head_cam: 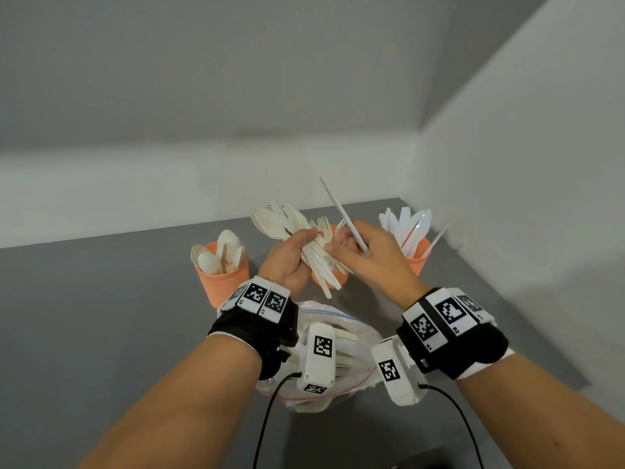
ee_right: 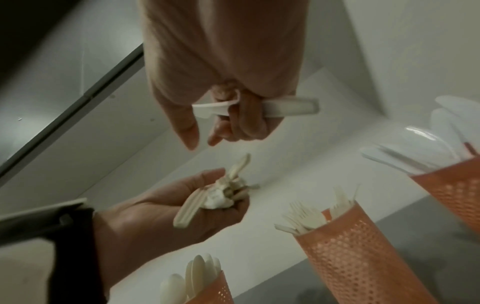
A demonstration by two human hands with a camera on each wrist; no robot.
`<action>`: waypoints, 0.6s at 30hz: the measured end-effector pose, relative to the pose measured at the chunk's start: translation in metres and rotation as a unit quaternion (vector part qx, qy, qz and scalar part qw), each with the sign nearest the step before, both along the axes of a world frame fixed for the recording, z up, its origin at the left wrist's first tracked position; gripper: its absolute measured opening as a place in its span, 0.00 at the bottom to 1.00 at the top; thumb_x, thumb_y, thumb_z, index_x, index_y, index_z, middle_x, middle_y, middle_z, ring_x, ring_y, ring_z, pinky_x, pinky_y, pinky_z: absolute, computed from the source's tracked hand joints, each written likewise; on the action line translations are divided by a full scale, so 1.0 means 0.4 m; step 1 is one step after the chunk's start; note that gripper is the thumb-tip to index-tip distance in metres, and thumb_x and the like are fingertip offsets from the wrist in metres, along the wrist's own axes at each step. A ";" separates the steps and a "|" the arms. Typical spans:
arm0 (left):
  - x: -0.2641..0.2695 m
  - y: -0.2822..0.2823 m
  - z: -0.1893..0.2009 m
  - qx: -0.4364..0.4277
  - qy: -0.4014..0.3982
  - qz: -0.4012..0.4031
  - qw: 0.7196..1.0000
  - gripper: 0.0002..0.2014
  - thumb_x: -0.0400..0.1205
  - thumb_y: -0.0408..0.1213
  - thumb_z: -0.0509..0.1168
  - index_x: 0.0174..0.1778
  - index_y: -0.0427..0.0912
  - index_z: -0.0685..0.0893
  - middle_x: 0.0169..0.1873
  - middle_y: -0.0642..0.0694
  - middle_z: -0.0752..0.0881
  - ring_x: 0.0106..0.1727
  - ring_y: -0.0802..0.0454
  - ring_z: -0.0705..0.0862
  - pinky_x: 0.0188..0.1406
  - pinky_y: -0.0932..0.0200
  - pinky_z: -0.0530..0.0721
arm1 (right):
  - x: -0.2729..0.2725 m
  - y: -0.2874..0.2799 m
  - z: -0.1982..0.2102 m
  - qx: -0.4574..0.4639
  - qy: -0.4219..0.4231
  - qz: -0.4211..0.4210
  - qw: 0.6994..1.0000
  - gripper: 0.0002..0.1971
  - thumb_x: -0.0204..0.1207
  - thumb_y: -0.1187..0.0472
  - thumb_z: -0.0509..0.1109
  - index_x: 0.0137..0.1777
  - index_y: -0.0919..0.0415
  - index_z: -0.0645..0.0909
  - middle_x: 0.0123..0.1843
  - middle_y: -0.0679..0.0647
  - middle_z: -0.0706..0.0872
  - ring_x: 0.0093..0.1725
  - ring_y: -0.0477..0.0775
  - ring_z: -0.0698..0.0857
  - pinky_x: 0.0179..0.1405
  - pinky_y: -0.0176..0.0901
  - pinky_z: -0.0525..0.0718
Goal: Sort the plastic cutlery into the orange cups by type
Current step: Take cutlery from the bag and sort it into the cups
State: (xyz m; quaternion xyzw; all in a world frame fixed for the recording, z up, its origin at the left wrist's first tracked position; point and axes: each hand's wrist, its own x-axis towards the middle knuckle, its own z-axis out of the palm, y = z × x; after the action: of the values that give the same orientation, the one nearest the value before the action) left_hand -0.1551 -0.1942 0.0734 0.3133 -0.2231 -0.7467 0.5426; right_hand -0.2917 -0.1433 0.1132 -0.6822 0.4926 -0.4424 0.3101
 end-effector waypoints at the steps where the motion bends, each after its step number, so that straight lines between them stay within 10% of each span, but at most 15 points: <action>1: 0.004 -0.002 0.001 -0.003 0.009 0.002 1.000 0.09 0.81 0.27 0.59 0.57 0.31 0.76 0.50 0.34 0.85 0.53 0.41 0.86 0.53 0.46 0.87 | -0.011 -0.003 -0.009 0.015 -0.002 -0.010 1.000 0.08 0.72 0.62 0.74 0.34 0.62 0.80 0.27 0.62 0.77 0.27 0.54 0.76 0.35 0.38 0.75; 9: 0.000 -0.017 -0.009 -0.002 0.009 0.044 0.999 0.03 0.76 0.26 0.65 0.42 0.36 0.79 0.40 0.41 0.82 0.48 0.45 0.84 0.50 0.47 0.88 | -0.039 0.013 -0.045 0.200 -0.034 0.041 0.978 0.10 0.71 0.60 0.75 0.46 0.55 0.76 0.32 0.45 0.82 0.19 0.38 0.75 0.16 0.29 0.66; 13: -0.015 -0.007 0.002 -0.023 0.016 0.047 0.999 0.08 0.80 0.25 0.61 0.36 0.37 0.79 0.31 0.46 0.84 0.38 0.51 0.86 0.41 0.54 0.89 | -0.024 0.010 -0.058 0.237 -0.091 0.085 0.963 0.21 0.74 0.69 0.71 0.63 0.59 0.68 0.40 0.52 0.83 0.25 0.39 0.81 0.14 0.28 0.66; 18: -0.007 -0.008 0.013 -0.041 0.012 0.055 0.998 0.09 0.80 0.29 0.63 0.34 0.40 0.78 0.23 0.47 0.85 0.31 0.53 0.87 0.39 0.52 0.86 | -0.067 0.007 -0.058 0.267 -0.099 0.117 0.951 0.17 0.75 0.73 0.68 0.60 0.61 0.70 0.36 0.56 0.82 0.24 0.39 0.80 0.14 0.27 0.64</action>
State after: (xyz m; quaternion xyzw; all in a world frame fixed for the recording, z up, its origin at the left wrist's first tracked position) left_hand -0.1580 -0.1976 0.0785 0.2938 -0.2290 -0.7097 0.5980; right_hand -0.3186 -0.1406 0.0899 -0.5802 0.4764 -0.3202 0.5778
